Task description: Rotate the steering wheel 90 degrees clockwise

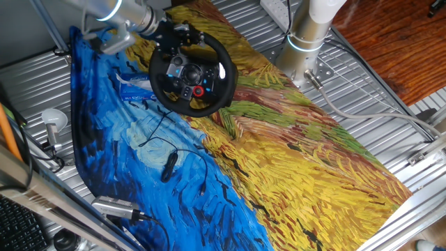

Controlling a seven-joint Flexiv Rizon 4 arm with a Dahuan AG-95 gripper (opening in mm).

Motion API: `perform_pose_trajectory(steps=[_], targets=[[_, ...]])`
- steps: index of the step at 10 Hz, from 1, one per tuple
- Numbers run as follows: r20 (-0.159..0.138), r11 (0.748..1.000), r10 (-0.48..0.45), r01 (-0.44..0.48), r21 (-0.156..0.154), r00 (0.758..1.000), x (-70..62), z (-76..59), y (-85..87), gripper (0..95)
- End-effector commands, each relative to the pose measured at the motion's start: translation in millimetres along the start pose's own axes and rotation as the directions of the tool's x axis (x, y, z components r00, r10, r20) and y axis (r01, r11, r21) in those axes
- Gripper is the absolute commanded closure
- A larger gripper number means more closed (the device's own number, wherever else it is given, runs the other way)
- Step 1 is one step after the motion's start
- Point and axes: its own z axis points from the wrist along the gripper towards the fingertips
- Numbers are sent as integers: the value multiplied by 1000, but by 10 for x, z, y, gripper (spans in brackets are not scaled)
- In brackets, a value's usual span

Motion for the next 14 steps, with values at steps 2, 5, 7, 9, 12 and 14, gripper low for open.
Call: perform_pose_trajectory(steps=[2, 5, 7, 9, 12, 14], targets=[[-14, 998, -26, 25, -61, 1000, 60, 44, 36, 380], [-9, 997, -11, 11, -75, 1000, 61, 43, 38, 380], [-12, 997, 18, -19, -70, 1000, 50, 23, 37, 380], [-23, 997, 36, -37, -65, 999, 6, -48, 35, 380], [-41, 998, 38, -40, -58, 998, -18, -89, 26, 380], [-47, 998, 13, -16, -53, 999, -18, -89, 26, 380]])
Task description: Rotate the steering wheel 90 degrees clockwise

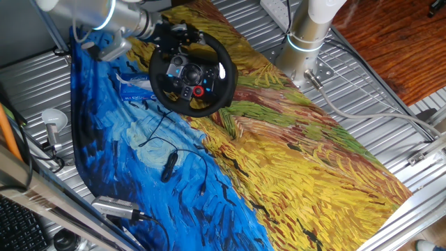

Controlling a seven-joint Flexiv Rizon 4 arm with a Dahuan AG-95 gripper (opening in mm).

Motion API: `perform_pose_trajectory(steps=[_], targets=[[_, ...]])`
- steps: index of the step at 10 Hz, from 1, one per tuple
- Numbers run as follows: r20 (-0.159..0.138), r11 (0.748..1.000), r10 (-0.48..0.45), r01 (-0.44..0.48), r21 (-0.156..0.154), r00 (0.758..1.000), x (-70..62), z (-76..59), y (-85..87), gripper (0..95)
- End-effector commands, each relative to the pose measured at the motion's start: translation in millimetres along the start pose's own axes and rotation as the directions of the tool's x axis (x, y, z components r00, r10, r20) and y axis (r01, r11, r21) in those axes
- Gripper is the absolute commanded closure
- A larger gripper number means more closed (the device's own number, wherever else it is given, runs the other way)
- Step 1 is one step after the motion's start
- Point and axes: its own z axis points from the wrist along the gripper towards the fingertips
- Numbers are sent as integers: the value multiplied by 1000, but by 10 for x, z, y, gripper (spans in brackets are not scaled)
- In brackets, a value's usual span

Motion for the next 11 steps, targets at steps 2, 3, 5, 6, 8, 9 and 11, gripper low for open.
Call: perform_pose_trajectory(steps=[2, 3, 5, 6, 8, 9, 11], targets=[[2, 999, -46, 46, 7, 999, 17, 35, 11, 380], [1, 998, -63, 63, 6, 998, 17, 35, 11, 380], [-3, 998, -68, 69, 4, 998, 17, 35, 11, 380], [-3, 998, -69, 70, 3, 998, 17, 35, 11, 380], [-9, 998, -56, 56, 5, 998, 17, 35, 11, 380], [-9, 998, -55, 55, 5, 998, 17, 35, 11, 380], [-12, 999, -49, 50, 7, 999, 31, 80, 125, 380]])
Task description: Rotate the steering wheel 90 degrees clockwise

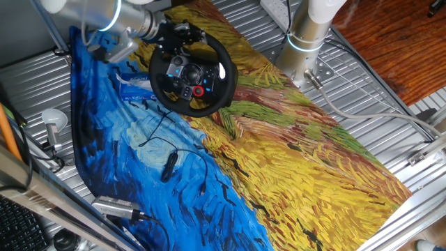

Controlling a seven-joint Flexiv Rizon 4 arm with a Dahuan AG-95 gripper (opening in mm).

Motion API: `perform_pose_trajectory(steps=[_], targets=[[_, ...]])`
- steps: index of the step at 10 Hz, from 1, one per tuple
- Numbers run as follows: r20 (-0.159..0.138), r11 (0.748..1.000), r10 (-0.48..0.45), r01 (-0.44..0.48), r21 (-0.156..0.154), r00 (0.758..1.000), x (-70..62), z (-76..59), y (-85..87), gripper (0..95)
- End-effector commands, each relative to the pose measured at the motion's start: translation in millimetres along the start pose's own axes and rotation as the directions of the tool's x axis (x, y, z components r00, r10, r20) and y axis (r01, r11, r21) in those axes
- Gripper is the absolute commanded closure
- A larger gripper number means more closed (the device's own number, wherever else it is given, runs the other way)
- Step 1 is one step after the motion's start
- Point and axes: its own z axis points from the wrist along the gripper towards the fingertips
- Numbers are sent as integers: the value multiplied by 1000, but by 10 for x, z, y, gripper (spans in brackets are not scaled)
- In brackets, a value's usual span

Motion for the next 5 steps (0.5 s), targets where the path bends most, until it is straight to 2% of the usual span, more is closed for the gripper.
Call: perform_pose_trajectory(steps=[1, 3, 5], targets=[[-3, 1000, 4, -4, 7, 1000, 24, 66, 121, 380], [-6, 1000, 4, -4, 18, 1000, 45, 143, 217, 380], [-2, 999, -22, 22, 33, 1000, 88, 212, 226, 380]])
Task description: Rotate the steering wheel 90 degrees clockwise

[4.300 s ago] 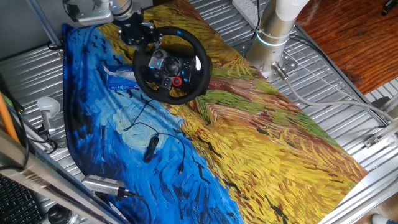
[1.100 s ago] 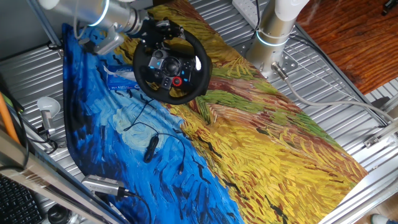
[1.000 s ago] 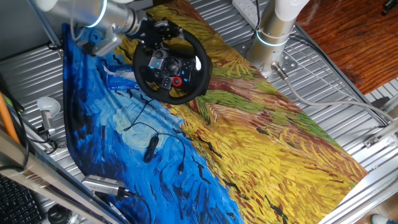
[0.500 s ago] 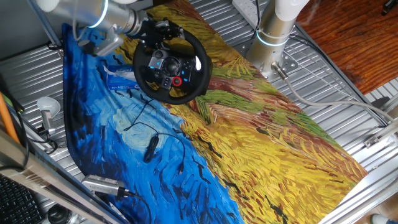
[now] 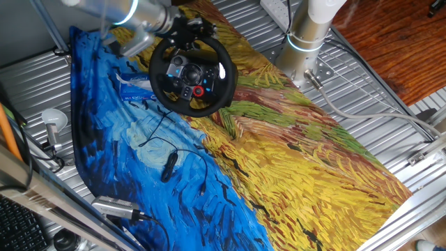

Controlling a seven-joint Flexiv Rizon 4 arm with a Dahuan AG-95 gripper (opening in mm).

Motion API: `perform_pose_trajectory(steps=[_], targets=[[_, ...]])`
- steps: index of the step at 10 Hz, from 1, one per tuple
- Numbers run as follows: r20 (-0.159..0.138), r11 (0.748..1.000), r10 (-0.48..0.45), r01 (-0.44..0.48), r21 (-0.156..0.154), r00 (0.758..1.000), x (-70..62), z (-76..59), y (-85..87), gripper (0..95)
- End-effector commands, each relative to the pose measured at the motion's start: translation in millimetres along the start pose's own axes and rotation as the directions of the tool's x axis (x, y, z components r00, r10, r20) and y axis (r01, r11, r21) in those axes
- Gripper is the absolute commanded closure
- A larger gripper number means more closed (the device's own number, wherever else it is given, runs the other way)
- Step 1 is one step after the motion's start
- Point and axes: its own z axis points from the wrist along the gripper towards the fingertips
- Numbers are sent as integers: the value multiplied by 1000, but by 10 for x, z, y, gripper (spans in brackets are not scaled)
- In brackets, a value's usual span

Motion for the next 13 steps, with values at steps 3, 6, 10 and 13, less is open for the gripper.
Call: perform_pose_trajectory(steps=[3, 6, 10, 13], targets=[[5, 1000, 9, -9, 7, 1000, 24, 43, -4, 380], [9, 1000, 11, -11, 21, 1000, -6, 56, -13, 380], [23, 997, 50, -51, 59, 998, 0, 63, -19, 570], [26, 997, 48, -50, 63, 998, 6, 72, -26, 570]])
